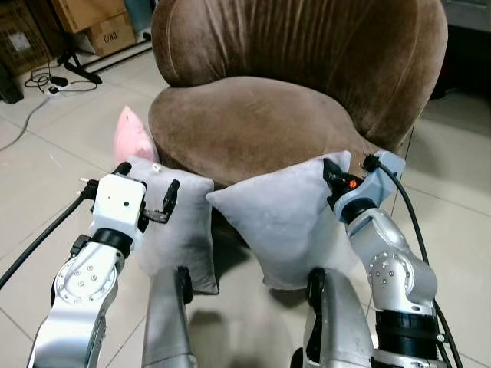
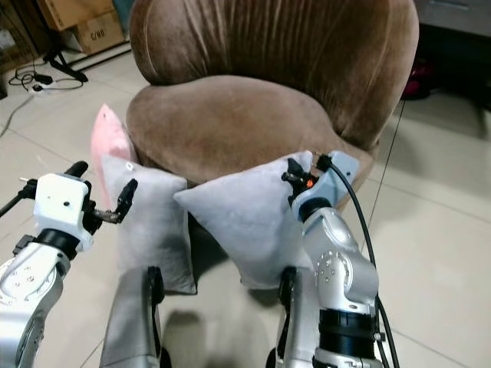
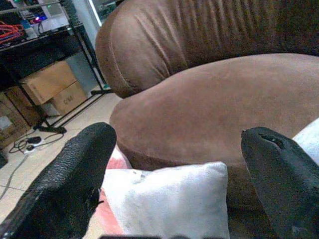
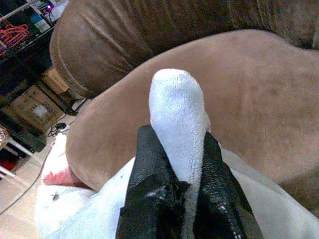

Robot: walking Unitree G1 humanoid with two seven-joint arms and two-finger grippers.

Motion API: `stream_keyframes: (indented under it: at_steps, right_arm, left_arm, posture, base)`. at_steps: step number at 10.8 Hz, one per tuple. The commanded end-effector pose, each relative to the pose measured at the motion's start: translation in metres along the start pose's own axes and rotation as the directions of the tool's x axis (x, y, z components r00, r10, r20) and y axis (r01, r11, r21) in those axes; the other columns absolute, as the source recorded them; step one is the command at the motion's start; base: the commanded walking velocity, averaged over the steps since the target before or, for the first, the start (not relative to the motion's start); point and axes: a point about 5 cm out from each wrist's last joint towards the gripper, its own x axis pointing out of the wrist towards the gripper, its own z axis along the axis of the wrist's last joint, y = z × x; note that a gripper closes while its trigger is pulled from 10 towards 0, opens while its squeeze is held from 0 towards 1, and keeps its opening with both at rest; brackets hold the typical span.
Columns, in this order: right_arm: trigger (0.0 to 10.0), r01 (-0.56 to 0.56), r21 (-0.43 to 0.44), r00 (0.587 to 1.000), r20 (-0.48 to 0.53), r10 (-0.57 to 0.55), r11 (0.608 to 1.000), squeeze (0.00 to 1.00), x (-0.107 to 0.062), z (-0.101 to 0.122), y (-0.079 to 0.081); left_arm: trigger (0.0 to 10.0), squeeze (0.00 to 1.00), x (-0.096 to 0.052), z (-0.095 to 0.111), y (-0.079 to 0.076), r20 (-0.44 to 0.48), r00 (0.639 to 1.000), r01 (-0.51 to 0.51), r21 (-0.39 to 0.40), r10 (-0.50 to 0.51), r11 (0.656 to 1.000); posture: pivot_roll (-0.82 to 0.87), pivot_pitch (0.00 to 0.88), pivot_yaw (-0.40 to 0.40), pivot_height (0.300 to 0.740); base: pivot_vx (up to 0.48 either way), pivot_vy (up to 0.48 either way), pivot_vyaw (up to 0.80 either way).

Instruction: Move the pillow to the sofa from floor

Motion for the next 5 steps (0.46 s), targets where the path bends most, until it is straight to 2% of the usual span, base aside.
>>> stream_keyframes:
  at_steps: [1, 3, 5]
  right_arm:
    - [10.0, -0.064, -0.048, 0.991, 0.114, 0.07, 0.997, 0.0, -0.001, 0.029, 0.02]
    - [10.0, -0.072, -0.06, 0.986, 0.145, 0.08, 0.996, 0.0, 0.001, 0.04, 0.026]
    - [10.0, -0.092, -0.043, 0.972, 0.211, 0.099, 0.995, 0.0, 0.002, 0.061, 0.037]
  left_arm:
    - [10.0, 0.0, 0.002, 0.002, 0.001, 0.01, 1.0, -0.015, 0.013, 0.015, 1.0]
    - [10.0, 0.0, 0.002, 0.002, 0.001, 0.011, 1.0, -0.022, 0.012, 0.021, 1.0]
    - [10.0, 0.0, 0.002, 0.001, 0.0, 0.009, 1.0, -0.028, 0.02, 0.028, 0.999]
  posture:
    - [-0.04, 0.0, -0.014, 0.518]
    - [-0.04, 0.0, -0.014, 0.543]
    - [-0.03, 0.0, -0.022, 0.578]
  base:
    - [0.0, 0.0, 0.0]
    - [0.0, 0.0, 0.0]
    - [0.0, 0.0, 0.0]
